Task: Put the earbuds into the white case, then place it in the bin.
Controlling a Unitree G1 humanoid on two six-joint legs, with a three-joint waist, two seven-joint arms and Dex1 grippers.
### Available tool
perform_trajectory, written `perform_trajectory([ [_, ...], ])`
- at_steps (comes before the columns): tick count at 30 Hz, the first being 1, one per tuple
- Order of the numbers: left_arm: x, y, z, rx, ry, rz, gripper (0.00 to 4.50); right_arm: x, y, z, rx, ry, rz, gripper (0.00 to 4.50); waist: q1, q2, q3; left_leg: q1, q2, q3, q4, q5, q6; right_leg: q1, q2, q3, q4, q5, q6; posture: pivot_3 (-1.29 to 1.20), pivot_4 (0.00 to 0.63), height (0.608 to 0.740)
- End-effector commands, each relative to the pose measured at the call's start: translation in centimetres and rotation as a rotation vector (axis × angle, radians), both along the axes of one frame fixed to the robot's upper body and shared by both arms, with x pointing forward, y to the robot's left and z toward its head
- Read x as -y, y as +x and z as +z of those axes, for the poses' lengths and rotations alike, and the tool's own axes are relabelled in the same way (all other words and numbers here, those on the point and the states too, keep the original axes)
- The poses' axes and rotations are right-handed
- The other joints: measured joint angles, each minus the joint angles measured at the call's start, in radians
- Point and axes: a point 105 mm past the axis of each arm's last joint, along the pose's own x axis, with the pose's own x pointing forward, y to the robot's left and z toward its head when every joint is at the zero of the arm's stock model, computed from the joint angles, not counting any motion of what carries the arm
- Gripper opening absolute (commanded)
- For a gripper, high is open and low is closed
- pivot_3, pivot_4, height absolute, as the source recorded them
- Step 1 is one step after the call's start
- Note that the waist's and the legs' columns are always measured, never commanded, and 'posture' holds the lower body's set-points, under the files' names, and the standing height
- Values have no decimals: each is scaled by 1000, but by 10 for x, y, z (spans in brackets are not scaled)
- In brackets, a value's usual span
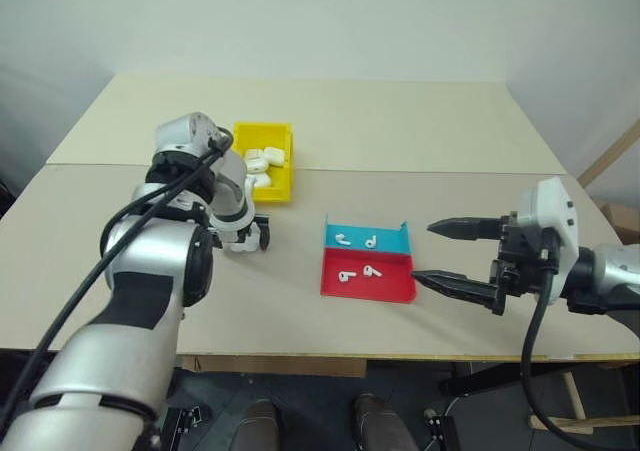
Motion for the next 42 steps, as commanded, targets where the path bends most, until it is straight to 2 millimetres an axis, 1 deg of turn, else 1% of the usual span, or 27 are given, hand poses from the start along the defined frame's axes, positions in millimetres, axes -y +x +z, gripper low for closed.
perform_trajectory([
  [1, -1, 5, 7, 51, 10, 11, 4500, -1, -4, 10, 43, 1, 11, 4479, 0, 0, 0, 0, 0, 0, 0, 0, 0, 0, 0, 0, 0, 0, 0, 0, 150, 740],
  [8, -2, 10, 5, 95, 20, 37, 4500, -1, -6, 10, 46, 2, 14, 4479, 0, 0, 0, 0, 0, 0, 0, 0, 0, 1, 0, 0, 0, 0, 0, 0, 150, 740],
  [13, 1, 12, 4, 118, 18, 37, 4500, -1, -7, 10, 46, 3, 13, 4479, 0, 0, 0, 1, 0, 0, 0, 0, -1, 1, 0, 0, 1, 1, 1, 0, 150, 740],
  [16, 4, 11, 2, 115, 9, 31, 4500, -1, -7, 10, 46, 0, 9, 4479, 1, 0, -1, 1, 0, 0, 0, 0, -1, 1, 0, 0, 0, 1, 1, 0, 150, 740],
  [29, 3, 9, 0, 86, -5, 40, 4500, -2, -8, 8, 41, 6, 10, 4479, 1, 0, -1, 1, -1, -1, 0, 0, -1, 1, -1, 0, 1, 1, 1, 0, 150, 740],
  [42, 7, 6, 0, 48, -42, 47, 4500, -2, -8, 8, 44, 7, 13, 4479, 1, 0, -1, 1, -1, -1, 0, 0, -1, 1, -1, 0, 0, 1, 1, 0, 150, 740],
])
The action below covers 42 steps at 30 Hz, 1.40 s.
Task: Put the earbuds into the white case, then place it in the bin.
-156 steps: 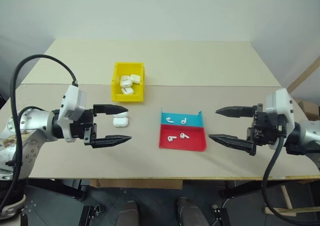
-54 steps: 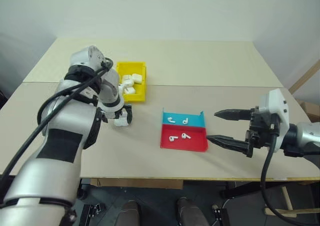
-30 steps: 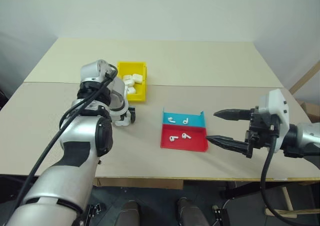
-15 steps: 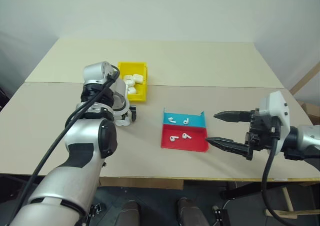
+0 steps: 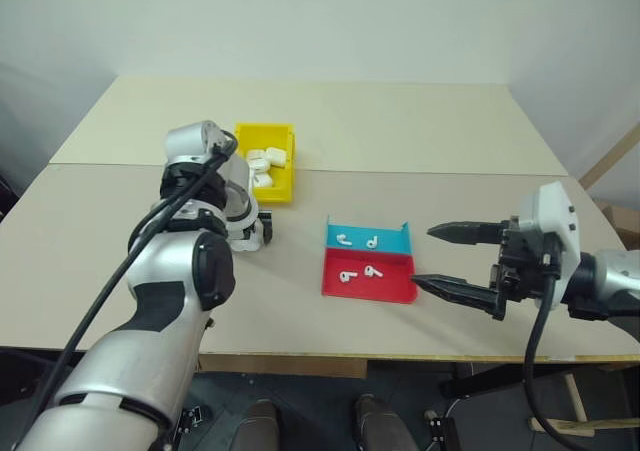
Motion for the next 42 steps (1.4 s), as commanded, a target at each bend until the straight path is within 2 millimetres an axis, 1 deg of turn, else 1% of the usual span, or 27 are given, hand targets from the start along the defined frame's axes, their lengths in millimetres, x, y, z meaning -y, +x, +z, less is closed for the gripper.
perform_trajectory([
  [1, 4, -1, 3, -12, -14, -9, 4500, -1, -3, 10, 59, -5, 11, 4479, 0, 0, 0, 0, 0, 0, 0, 0, 0, 0, 0, 0, 0, 0, 0, 0, 150, 740],
  [6, 6, -1, 1, -15, -34, -6, 4500, -1, -4, 10, 60, -5, 12, 4479, 0, 0, 0, 0, 0, 0, 0, 0, 0, 0, 0, 0, 0, 0, 0, 0, 150, 740],
  [9, 5, -1, 0, -10, -49, 12, 3864, -1, -5, 10, 61, -6, 9, 4500, 1, 0, 0, 0, 0, 0, 0, 0, 0, 0, 0, 0, 0, 0, 0, 0, 150, 740],
  [12, 5, 0, 1, -3, -52, 17, 2932, -1, -6, 10, 63, -9, 6, 4500, 1, 0, 0, 0, 0, 0, 0, 0, 0, 0, 0, 0, 0, 0, 0, 0, 150, 740],
  [13, 6, 0, 1, -3, -53, 15, 2768, -1, -6, 11, 63, -8, 6, 4500, 1, 0, 0, 0, 0, 0, 0, 0, 0, 0, 0, 0, 0, 0, 0, 0, 150, 740],
  [17, 7, 1, 5, 10, -56, 5, 2769, -1, -8, 11, 61, -8, 6, 4500, 0, 0, 0, 0, 0, 0, 0, 0, 0, 0, 0, 0, 0, 0, 0, 0, 150, 740],
  [19, 8, 5, 10, 48, -51, -4, 2769, -1, -8, 10, 59, -10, 6, 4500, 1, 0, 0, 0, 0, 0, 0, 0, 0, 0, 0, 0, 0, 0, 0, 0, 150, 740],
  [21, 7, 10, 19, 110, -65, -22, 2769, -1, -9, 8, 57, -9, 7, 4500, 1, 0, 0, 0, 0, 0, 0, 0, 0, 0, 0, 0, 0, 0, 0, 0, 150, 740],
  [24, 8, 17, 39, 288, -122, -103, 2769, 0, -9, 7, 53, -4, 6, 4500, -1, 0, 0, -1, 0, 0, 0, 0, 0, -1, 0, 0, 1, 0, 0, 0, 150, 740],
  [27, 8, 14, 60, 448, -205, -204, 2769, -1, -7, 5, 51, 2, 6, 4500, -9, 0, 0, 0, 1, 0, -1, 0, -1, -2, 0, 1, 4, 0, 0, 0, 150, 740],
  [31, 2, -5, 93, 700, -231, -348, 2769, -2, -4, 3, 55, 17, 8, 4500, -9, 0, 0, 1, 1, 0, -1, 1, -2, -2, 0, 1, 6, 0, 0, 0, 150, 740],
  [33, -1, -15, 106, 825, -235, -389, 2769, -3, -3, 2, 58, 24, 13, 4500, -7, 0, 0, 1, 1, 0, 0, 1, -3, -2, 0, 1, 6, 0, 0, 0, 150, 740],
  [36, 4, -32, 122, 1013, -319, -514, 2769, -4, -2, 2, 62, 34, 21, 4500, -2, 0, 0, 2, 1, 0, 0, 2, -3, -1, 0, 1, 5, 0, 0, 0, 150, 740],
  [39, 8, -50, 132, 1166, -451, -658, 2769, -5, 0, 3, 71, 37, 30, 4500, -1, 1, 0, 2, 1, 0, 0, 2, -3, -1, 0, 1, 5, 0, 0, 0, 150, 740],
  [42, 9, -57, 134, 1237, -507, -744, 2769, -6, 2, 4, 80, 39, 34, 4500, 2, 1, 0, 1, 1, 1, 0, 2, -3, -1, 0, 0, 4, 0, -1, 0, 150, 740],
])
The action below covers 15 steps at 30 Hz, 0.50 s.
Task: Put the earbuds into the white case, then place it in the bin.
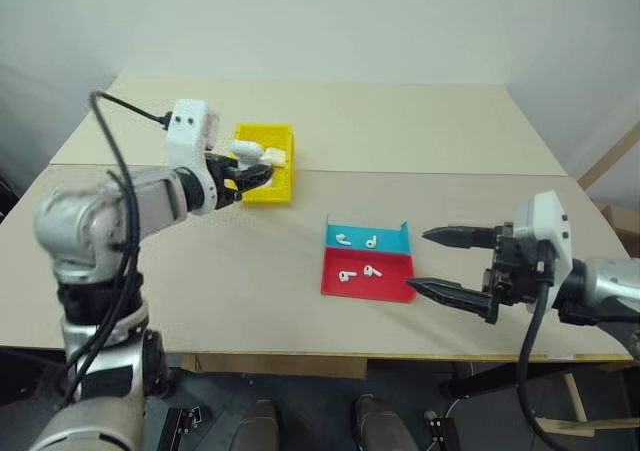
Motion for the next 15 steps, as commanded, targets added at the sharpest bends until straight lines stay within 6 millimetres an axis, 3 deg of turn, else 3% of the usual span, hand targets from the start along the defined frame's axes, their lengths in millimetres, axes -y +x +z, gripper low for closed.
perform_trajectory([
  [1, 4, -14, 26, 217, -24, -123, 2769, -3, 1, 10, 64, 8, 16, 4500, 1, 0, 0, 0, 0, 0, 0, 0, 0, 0, 0, 0, 0, 0, 0, 0, 150, 740],
  [6, 6, -30, 28, 395, -59, -314, 2769, -7, 6, 13, 96, 8, 28, 4500, 0, 0, 0, 0, 0, 1, 0, 0, 0, 1, 0, 0, -1, 0, 0, 0, 150, 740],
  [15, -1, -87, 20, 374, -102, -933, 2769, -11, 11, 16, 94, 1, 80, 4500, -5, 0, 0, 0, 1, 1, 0, -1, 1, 1, 1, -1, -3, 0, -1, 0, 150, 740],
])
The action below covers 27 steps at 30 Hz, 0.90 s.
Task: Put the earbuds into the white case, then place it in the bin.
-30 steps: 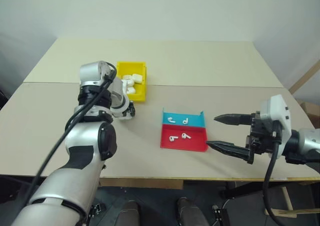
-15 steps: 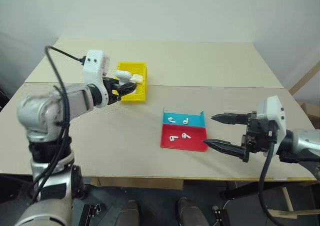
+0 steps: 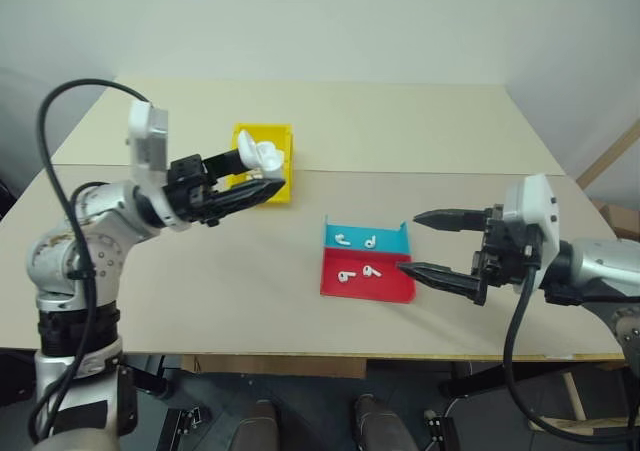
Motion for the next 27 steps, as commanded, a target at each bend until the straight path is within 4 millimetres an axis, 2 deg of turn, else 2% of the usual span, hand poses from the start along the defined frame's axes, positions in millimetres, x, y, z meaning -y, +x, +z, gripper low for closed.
perform_trajectory([
  [1, -9, -26, -4, 32, 48, -242, 2769, -2, -2, 6, 36, -5, 36, 4500, -2, 0, 0, 0, 0, 0, 0, 0, 0, 0, 0, 0, 0, 0, 0, 0, 150, 740],
  [7, -5, -31, -25, 72, 131, -318, 2769, -7, 1, 4, 35, -32, 54, 4500, -1, 0, 0, 0, 1, 0, 0, 0, 0, 0, 0, 0, 0, 0, 0, 0, 150, 740],
  [10, 2, -27, -22, 95, 57, -296, 2769, -13, 3, 1, 13, -99, 63, 4500, -1, 0, 0, 0, 1, 1, 0, 0, 0, 0, 1, 0, 0, 0, 0, 0, 150, 740],
  [15, 10, -33, -28, 129, 78, -291, 2769, -20, 14, -3, -75, -234, 6, 4500, -5, 0, 0, 0, 2, 1, 0, 0, 1, -1, 1, 0, 0, 0, -1, 0, 150, 740],
  [18, 8, -35, -27, 121, 72, -285, 2769, -22, 14, -9, -126, -332, 29, 4500, -4, 0, 0, -1, 3, 1, 0, -1, 1, -1, 1, 0, -1, 0, -1, 0, 150, 740],
  [21, 4, -36, -26, 113, 86, -282, 2769, -28, 13, -12, -148, -400, 71, 3889, -4, 0, 0, -1, 3, 1, 0, -1, 1, -1, 1, 0, -1, 0, -1, 0, 150, 740],
  [25, 3, -41, -26, 110, 108, -296, 2769, -44, 26, -22, -203, -513, 54, 2518, -9, 1, 0, 0, 3, 2, 0, -1, 1, -2, 2, 0, -1, 0, -1, 0, 150, 740],
  [27, 3, -43, -25, 106, 111, -306, 2769, -53, 34, -28, -232, -551, 33, 2518, -10, 0, 0, 0, 4, 2, 0, -1, 1, -2, 2, 0, -1, 0, -2, 0, 150, 740],
])
